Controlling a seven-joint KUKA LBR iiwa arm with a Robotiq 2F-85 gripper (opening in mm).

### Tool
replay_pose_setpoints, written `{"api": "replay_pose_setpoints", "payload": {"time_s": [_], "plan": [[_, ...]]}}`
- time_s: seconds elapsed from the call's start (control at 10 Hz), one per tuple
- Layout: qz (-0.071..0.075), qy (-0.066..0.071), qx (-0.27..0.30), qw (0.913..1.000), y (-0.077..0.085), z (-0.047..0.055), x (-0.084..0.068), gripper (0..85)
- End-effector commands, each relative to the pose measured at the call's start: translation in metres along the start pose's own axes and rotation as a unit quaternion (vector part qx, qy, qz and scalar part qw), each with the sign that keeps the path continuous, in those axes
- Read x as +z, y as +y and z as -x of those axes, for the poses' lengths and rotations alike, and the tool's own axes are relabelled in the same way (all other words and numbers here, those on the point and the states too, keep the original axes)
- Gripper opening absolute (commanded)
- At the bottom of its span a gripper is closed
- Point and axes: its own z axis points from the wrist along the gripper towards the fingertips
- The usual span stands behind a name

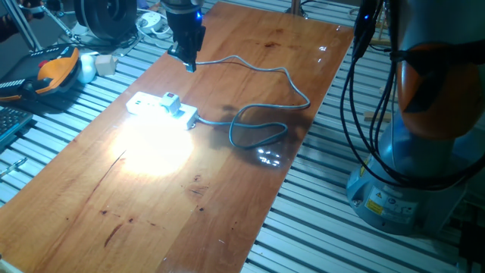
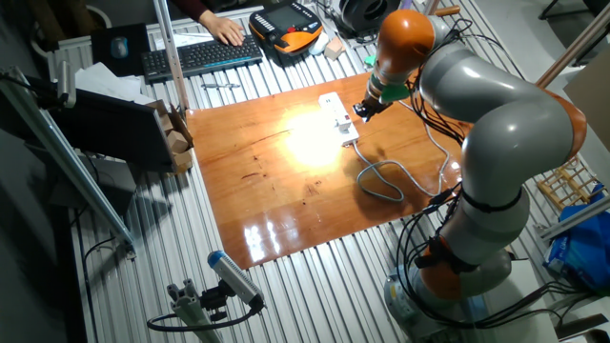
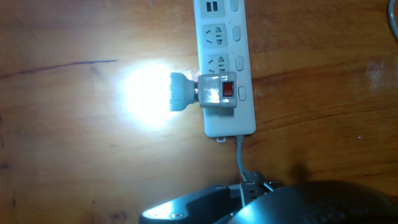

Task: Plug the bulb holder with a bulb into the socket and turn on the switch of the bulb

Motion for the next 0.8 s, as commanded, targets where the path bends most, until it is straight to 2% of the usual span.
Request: {"api": "replay_pose_setpoints", "payload": {"time_s": [0.0,0.1,0.3,0.5,0.6,0.7], "plan": [[-0.002,-0.004,0.002,1.0000,0.0002,-0.0013,0.0015,0.0],[-0.011,-0.009,0.002,0.9999,-0.0011,-0.0031,0.0016,0.0],[-0.006,-0.015,0.004,0.9999,-0.0054,-0.0057,0.0067,0.0],[-0.016,-0.015,0.004,0.9997,-0.0075,-0.0049,0.0052,0.0],[-0.010,-0.014,0.004,0.9998,-0.0074,-0.0057,0.0053,0.0],[-0.010,-0.013,0.004,0.9999,-0.0067,-0.0060,0.0058,0.0]]}}
